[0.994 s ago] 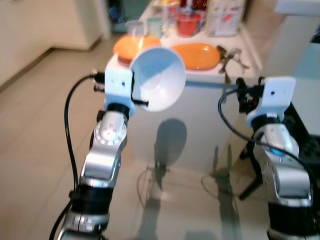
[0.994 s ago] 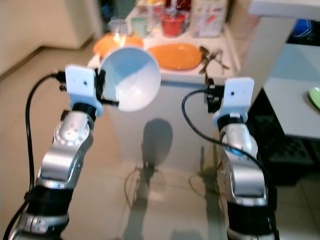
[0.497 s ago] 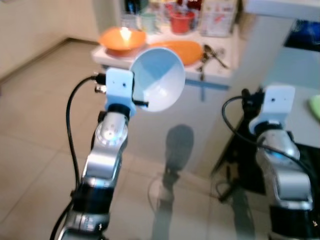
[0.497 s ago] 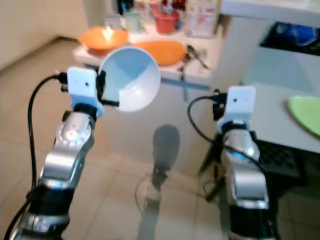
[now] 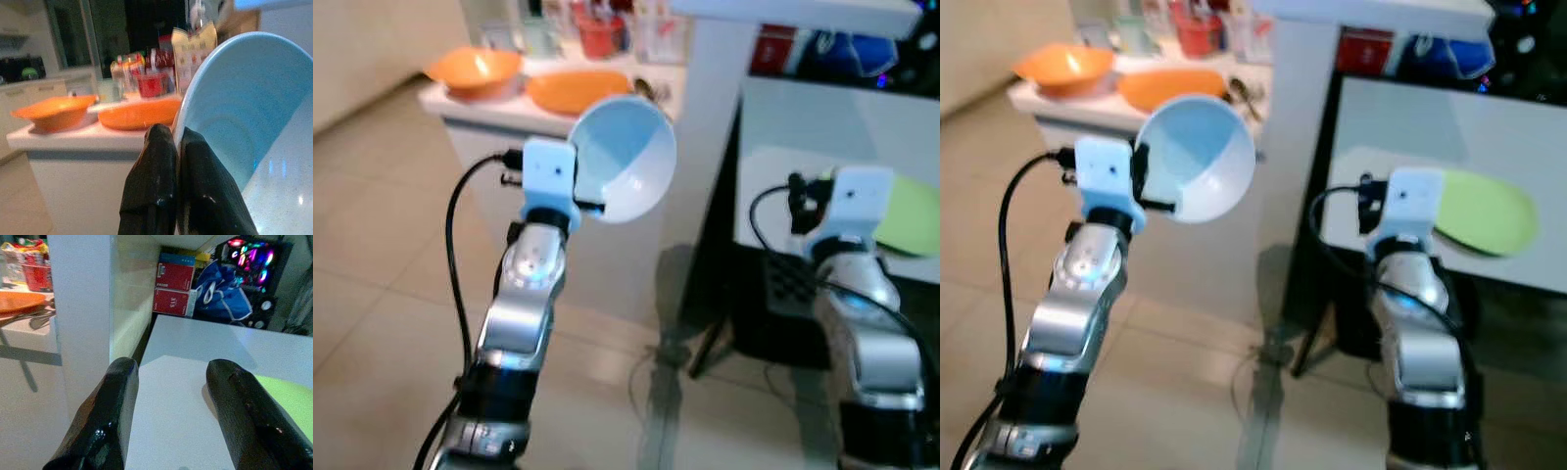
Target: Setting the table
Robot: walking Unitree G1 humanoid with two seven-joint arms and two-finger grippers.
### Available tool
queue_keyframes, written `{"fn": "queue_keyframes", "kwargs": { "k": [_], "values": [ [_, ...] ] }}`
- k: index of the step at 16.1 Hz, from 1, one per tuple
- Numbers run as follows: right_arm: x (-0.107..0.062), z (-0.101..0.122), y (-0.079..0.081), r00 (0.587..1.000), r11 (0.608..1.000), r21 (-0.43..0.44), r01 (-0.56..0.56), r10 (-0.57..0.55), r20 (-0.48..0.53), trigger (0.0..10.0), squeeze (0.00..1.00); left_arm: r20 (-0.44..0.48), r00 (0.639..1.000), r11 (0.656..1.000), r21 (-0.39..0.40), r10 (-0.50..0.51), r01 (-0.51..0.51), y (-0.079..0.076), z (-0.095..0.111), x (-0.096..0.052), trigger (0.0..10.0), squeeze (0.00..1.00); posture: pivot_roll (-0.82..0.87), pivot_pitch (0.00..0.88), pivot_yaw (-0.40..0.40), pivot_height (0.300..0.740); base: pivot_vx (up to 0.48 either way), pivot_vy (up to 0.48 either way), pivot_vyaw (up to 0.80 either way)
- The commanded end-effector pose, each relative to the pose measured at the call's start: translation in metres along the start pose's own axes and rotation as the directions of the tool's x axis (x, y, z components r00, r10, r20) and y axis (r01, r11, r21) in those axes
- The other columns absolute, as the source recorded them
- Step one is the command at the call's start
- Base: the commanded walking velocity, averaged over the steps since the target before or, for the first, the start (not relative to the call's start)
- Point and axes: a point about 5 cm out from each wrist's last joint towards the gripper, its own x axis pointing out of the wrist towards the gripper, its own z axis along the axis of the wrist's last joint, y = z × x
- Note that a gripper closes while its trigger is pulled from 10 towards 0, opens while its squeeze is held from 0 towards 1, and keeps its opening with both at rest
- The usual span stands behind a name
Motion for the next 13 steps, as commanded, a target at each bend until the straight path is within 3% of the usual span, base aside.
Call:
{"fn": "queue_keyframes", "kwargs": {
  "k": [1, 9, 11, 13],
  "values": [
    [0.000, 0.004, -0.004, 1.000, 1.000, -0.002, 0.017, -0.017, 0.007, 10.0, 0.00, 0.060, 0.998, 1.000, -0.002, -0.001, 0.001, 0.001, 0.013, 0.003, 10.0, 0.00, -0.06, 0.000, 0.043, 0.740, 0.000, -0.480, 0.00],
    [-0.004, 0.002, -0.006, 1.000, 1.000, 0.004, 0.028, -0.028, -0.003, 10.0, 0.00, 0.052, 0.998, 1.000, 0.002, -0.022, 0.022, -0.003, 0.011, 0.002, 10.0, 0.00, -0.07, 0.000, 0.047, 0.740, 0.000, -0.480, 0.00],
    [-0.003, 0.002, -0.006, 1.000, 1.000, 0.005, 0.025, -0.025, -0.004, 10.0, 0.00, 0.031, 0.999, 1.000, 0.013, -0.013, 0.013, -0.002, 0.008, 0.001, 10.0, 0.00, -0.07, 0.000, 0.048, 0.740, 0.000, -0.368, 0.00],
    [-0.003, 0.003, -0.006, 1.000, 1.000, 0.012, 0.021, -0.021, -0.005, 10.0, 0.00, -0.051, 0.998, 0.998, 0.052, -0.035, 0.038, -0.001, -0.001, 0.001, 10.0, 0.00, -0.07, 0.000, 0.048, 0.740, 0.000, 0.000, 0.00]
  ]
}}
